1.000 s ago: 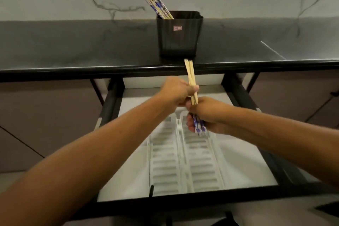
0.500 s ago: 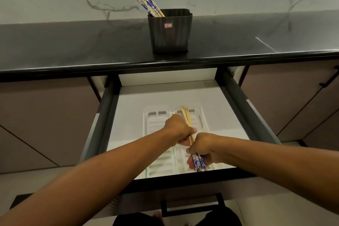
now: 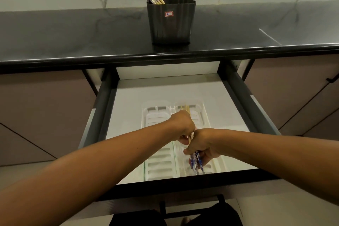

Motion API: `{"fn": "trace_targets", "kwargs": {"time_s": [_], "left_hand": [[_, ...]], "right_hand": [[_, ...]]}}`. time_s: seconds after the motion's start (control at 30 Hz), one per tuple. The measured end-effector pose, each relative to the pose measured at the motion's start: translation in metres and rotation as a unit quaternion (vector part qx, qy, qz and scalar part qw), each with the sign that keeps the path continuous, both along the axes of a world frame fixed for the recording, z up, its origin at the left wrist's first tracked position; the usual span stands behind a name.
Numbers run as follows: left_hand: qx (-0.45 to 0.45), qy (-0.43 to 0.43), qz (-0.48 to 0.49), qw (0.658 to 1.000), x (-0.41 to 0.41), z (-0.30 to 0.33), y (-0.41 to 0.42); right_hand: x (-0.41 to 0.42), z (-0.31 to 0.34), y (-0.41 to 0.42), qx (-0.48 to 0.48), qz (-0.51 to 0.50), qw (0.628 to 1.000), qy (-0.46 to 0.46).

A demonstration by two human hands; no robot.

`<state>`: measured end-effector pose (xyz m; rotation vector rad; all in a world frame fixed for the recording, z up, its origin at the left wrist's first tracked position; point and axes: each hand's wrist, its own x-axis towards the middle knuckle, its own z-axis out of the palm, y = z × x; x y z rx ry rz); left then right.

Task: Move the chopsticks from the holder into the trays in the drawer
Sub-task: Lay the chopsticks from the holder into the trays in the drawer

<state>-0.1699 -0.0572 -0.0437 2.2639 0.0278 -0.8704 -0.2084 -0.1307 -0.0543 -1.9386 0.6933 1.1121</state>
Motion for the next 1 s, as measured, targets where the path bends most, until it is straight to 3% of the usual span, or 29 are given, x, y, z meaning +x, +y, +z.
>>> {"fn": "trace_targets", "kwargs": {"time_s": [0.4,0.57,0.77,1.0], "left_hand": [[0.001,0.029,-0.014,0.999,-0.003,0.008,0.002],[-0.047,0.015,0.012,0.999,0.003,0.015,0.008],[-0.18,-0.11,0.092,0.973,0.037,0.048,0.018],[-0.299,-0.263,0.198,0.896,0.102,0.111,0.017]], "right_hand": [[0.0,0.007,-0.008,0.016,0.005,1.0,-0.016],[0.002,0.022,-0.012,0.017,-0.007,0.999,-0.044],[0.039,0.069,-0.022,0.024,-0.064,0.974,-0.216],[0.11,0.151,-0.027,0.055,-0.081,0.887,-0.451]]}}
